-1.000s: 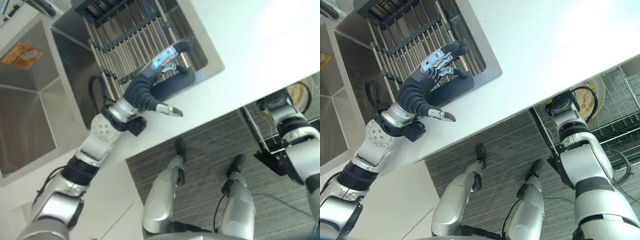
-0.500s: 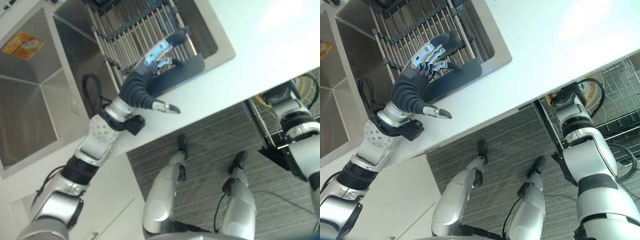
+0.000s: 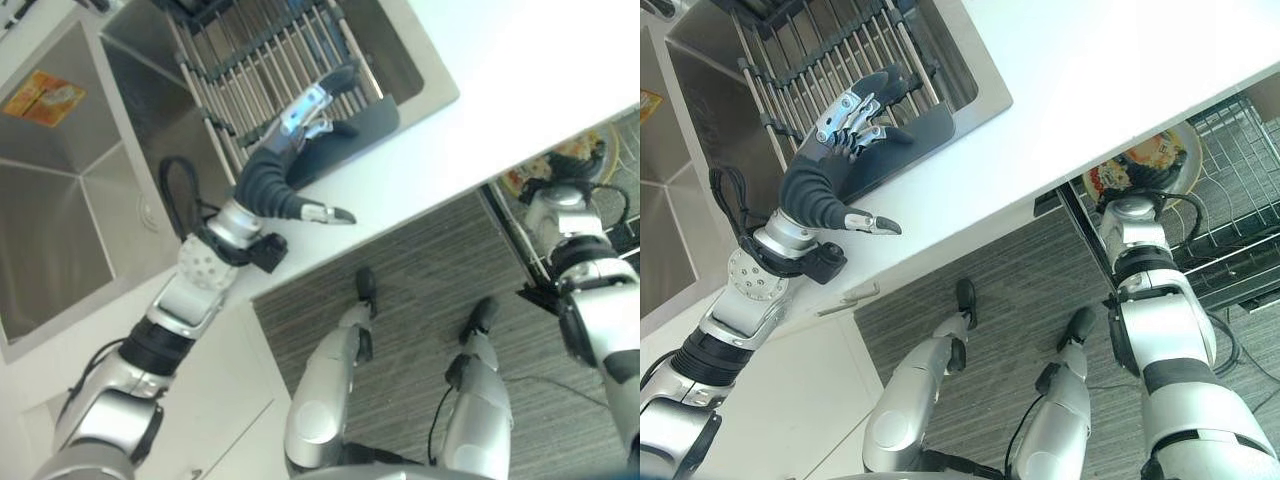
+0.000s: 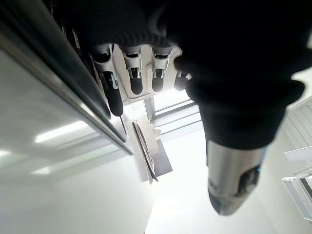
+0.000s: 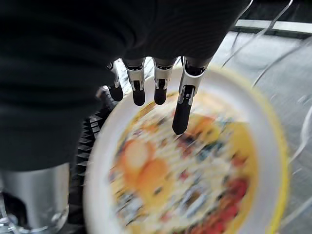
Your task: Place the dishes in the dishwasher.
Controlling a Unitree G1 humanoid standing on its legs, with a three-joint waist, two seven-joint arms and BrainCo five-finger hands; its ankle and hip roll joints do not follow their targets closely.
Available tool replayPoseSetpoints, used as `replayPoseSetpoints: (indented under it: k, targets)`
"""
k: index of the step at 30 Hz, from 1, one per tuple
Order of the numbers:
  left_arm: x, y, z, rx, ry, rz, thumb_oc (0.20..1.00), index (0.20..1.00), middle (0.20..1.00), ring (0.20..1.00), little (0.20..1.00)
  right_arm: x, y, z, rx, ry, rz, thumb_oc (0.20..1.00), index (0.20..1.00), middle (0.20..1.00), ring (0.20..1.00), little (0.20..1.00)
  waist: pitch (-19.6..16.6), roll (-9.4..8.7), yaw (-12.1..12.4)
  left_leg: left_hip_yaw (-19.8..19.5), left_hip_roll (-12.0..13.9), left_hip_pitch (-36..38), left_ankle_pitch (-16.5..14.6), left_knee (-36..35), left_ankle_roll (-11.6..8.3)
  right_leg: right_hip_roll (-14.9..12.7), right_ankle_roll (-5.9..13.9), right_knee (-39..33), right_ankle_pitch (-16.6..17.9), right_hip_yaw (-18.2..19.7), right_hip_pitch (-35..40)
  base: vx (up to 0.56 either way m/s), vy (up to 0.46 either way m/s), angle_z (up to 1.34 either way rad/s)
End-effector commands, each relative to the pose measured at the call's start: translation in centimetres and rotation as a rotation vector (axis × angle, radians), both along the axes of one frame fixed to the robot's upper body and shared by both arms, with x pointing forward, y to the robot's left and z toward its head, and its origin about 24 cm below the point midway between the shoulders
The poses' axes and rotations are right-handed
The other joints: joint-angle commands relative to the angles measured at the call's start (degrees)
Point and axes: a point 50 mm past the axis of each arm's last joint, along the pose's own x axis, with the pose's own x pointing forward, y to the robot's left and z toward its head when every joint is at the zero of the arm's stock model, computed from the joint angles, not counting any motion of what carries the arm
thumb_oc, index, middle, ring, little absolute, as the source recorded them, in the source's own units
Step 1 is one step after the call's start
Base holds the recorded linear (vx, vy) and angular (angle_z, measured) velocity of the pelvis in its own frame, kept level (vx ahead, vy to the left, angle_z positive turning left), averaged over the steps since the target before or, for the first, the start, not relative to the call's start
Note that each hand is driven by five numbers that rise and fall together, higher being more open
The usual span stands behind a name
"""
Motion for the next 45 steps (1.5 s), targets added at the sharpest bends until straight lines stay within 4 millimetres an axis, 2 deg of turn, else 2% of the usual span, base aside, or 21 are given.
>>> replayPoseSetpoints:
  k: [1,4,6,12,13,17,21,24,25,29,34,38,40,44,45]
  targets:
    - [-1.4,-0.4,0.3,-0.052,-0.072,-0.024,1.0,1.0,1.0,1.0,1.0,-0.9,0.4,2.2,-0.053,-0.16,-0.033,1.0,1.0,1.0,1.0,1.0,-0.95,0.45,-0.12,-8.99,-0.21,1.95,-4.4,-4.4,-2.05,-1.27,3.21,5.57,-4.9,-0.96,-0.98,0.02,0.043,-0.04]
    - [-2.0,0.2,-0.3,-0.066,-0.072,0.02,1.0,1.0,1.0,1.0,1.0,-2.7,1.0,1.8,-0.039,-0.242,-0.036,1.0,1.0,1.0,1.0,1.0,-0.95,-0.28,-1.83,-8.3,-0.02,2.88,-4.78,-4.42,-1.86,-0.69,3.15,5.66,-5.45,0.14,-0.55,0.03,0.049,-0.04]
    - [-2.5,0.9,-0.7,-0.081,-0.069,0.055,1.0,1.0,1.0,1.0,1.0,-4.6,1.6,1.1,-0.055,-0.284,-0.022,1.0,1.0,1.0,1.0,1.0,-0.95,-0.87,-3.28,-7.73,0.14,4.04,-5.17,-4.43,-1.67,-0.16,3.12,5.51,-5.83,1.02,0.27,0.03,0.04,-0.11]
    - [-3.2,2.1,-1.1,-0.088,-0.068,0.121,1.0,1.0,1.0,1.0,1.0,-7.9,2.4,0.8,-0.176,-0.338,0.042,1.0,1.0,1.0,1.0,1.0,-0.95,-2.78,-6.24,-6.35,1.12,6.92,-6.0,-3.44,-1.54,1.4,2.89,6.04,-7.16,2.75,2.58,0.02,-0.031,-0.19]
    - [-3.4,2.4,-1.3,-0.087,-0.067,0.137,1.0,1.0,1.0,1.0,1.0,-8.6,2.6,0.6,-0.222,-0.332,0.034,1.0,1.0,1.0,1.0,1.0,-0.95,-3.53,-6.85,-5.79,1.49,8.0,-6.3,-3.12,-1.69,1.89,2.96,6.06,-7.71,3.14,3.62,0.0,-0.086,-0.13]
    - [-3.9,3.1,-1.6,-0.086,-0.058,0.17,1.0,1.0,1.0,1.0,1.0,-9.9,2.0,0.2,-0.276,-0.306,0.04,1.0,1.0,1.0,1.0,1.0,-0.95,-4.9,-8.06,-4.81,2.41,10.61,-6.89,-2.54,-1.88,3.03,2.85,6.0,-8.76,4.1,6.11,0.02,-0.06,-0.25]
    - [-4.7,4.5,-1.9,-0.082,-0.033,0.197,1.0,1.0,1.0,1.0,1.0,-11.9,0.2,0.6,-0.396,-0.294,0.008,1.0,1.0,1.0,1.0,1.0,-0.95,-6.14,-9.42,-3.9,3.38,15.63,-7.48,-2.51,-2.26,4.42,2.39,4.75,-9.72,4.83,11.73,0.04,-0.059,-0.16]
    - [-5.2,5.5,-2.4,-0.072,0.01,0.202,1.0,1.0,1.0,1.0,1.0,-14.0,-0.5,1.5,-0.503,-0.329,0.018,1.0,1.0,1.0,1.0,1.0,-3.34,-7.23,-10.53,-2.79,4.35,19.3,-7.88,-3.41,-2.79,5.4,1.87,2.72,-10.13,5.0,15.85,0.08,-0.087,-0.17]
    - [-5.6,6.0,-2.9,-0.07,0.044,0.207,1.0,1.0,1.0,1.0,1.0,-15.3,-0.8,1.6,-0.519,-0.363,0.039,1.0,1.0,1.0,1.0,1.0,-5.86,-7.92,-11.53,-2.13,4.94,21.28,-8.1,-3.72,-3.11,6.04,1.62,1.49,-10.17,5.58,17.97,0.13,-0.073,-0.16]
    - [-5.8,6.6,-3.5,-0.069,0.082,0.218,1.0,1.0,1.0,1.0,1.0,-16.9,-2.0,0.9,-0.465,-0.418,-0.028,1.0,1.0,1.0,1.0,1.0,-9.62,-8.42,-12.98,-1.12,5.73,23.97,-8.37,-4.03,-3.43,6.94,1.25,0.02,-10.35,6.54,20.57,0.1,-0.049,-0.21]
    - [-5.9,7.0,-4.2,-0.085,0.111,0.223,1.0,1.0,1.0,1.0,1.0,-17.8,-3.3,-2.3,-0.234,-0.451,-0.119,1.0,1.0,1.0,1.0,1.0,-15.06,-7.39,-14.2,-0.16,5.9,28.38,-9.13,-5.17,-3.57,7.72,0.77,-2.91,-10.47,7.5,25.07,0.14,-0.022,-0.24]
    - [-5.5,6.9,-4.9,-0.078,0.154,0.193,1.0,1.0,1.0,1.0,1.0,-17.1,-3.1,-4.9,-0.074,-0.426,-0.095,1.0,1.0,1.0,1.0,1.0,-16.9,-6.31,-13.92,-1.07,5.69,30.75,-9.52,-5.94,-3.34,7.73,0.31,-2.23,-11.82,6.62,27.44,0.09,0.002,-0.08]
    - [-5.1,6.8,-5.5,-0.1,0.214,0.135,1.0,1.0,1.0,1.0,1.0,-16.6,-2.6,-7.0,0.046,-0.389,-0.07,1.0,1.0,1.0,1.0,1.0,-17.71,-5.66,-13.7,-2.13,5.62,31.76,-9.54,-6.25,-3.04,8.11,-0.44,-0.4,-13.42,5.93,28.37,0.06,0.011,0.05]
    - [-4.2,5.3,-7.0,-0.099,0.317,0.02,1.0,1.0,1.0,1.0,1.0,-16.2,-2.2,-9.9,0.174,-0.337,-0.087,1.0,1.0,1.0,1.0,1.0,-18.56,-5.31,-13.61,-3.7,5.42,32.71,-9.55,-6.72,-2.59,9.3,-1.6,2.49,-15.83,5.22,29.25,0.02,-0.018,0.1]
    - [-3.7,3.6,-7.4,-0.07,0.325,-0.022,1.0,1.0,1.0,1.0,1.0,-16.3,-2.5,-12.2,0.278,-0.295,-0.117,1.0,1.0,1.0,1.0,1.0,-18.61,-5.34,-13.59,-5.08,5.29,32.68,-10.09,-5.61,-2.32,10.34,-2.96,5.14,-17.67,5.17,29.3,-0.01,-0.05,0.12]
